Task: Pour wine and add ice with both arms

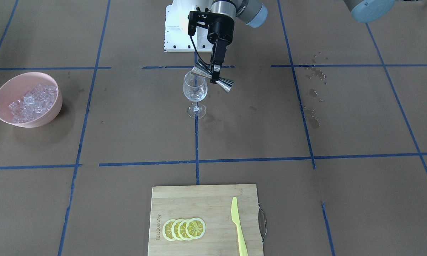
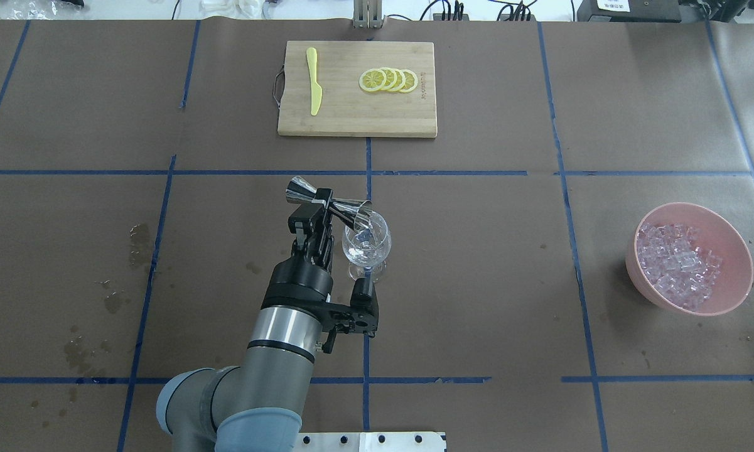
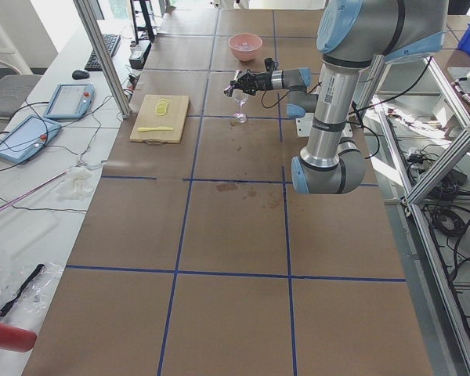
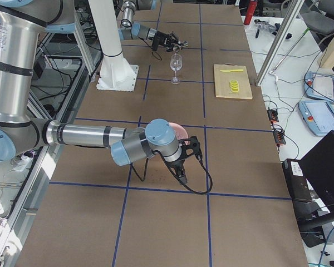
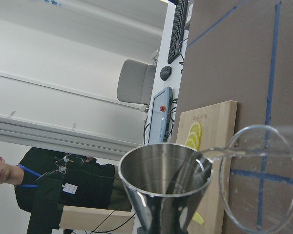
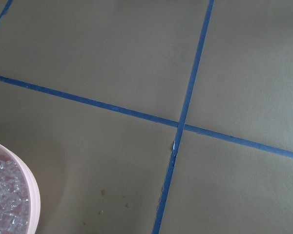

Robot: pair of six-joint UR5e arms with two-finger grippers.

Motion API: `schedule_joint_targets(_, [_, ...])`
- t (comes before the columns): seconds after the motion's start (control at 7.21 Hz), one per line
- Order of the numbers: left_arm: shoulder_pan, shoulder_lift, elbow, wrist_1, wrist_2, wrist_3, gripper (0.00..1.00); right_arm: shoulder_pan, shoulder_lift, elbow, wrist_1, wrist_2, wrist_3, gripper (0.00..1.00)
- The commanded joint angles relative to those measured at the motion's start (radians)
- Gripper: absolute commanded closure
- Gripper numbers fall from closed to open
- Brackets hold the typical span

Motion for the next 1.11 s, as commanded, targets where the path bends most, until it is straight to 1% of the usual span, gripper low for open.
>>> schedule_joint_targets(0.0, [0.000, -0.001, -0.005, -0.003, 0.003, 0.098, 1.00, 0.000, -0.002, 0.000, 0.000, 0.000, 0.000, 0.00])
schedule_joint_targets(0.55, [0.000, -0.017, -0.007, -0.003, 0.004, 0.236, 1.00, 0.000, -0.002, -0.006, 0.000, 0.002, 0.000, 0.00])
schedule_joint_targets(0.97, [0.000, -0.017, -0.005, -0.004, 0.004, 0.235, 1.00, 0.000, -0.002, -0.006, 0.000, 0.002, 0.000, 0.00])
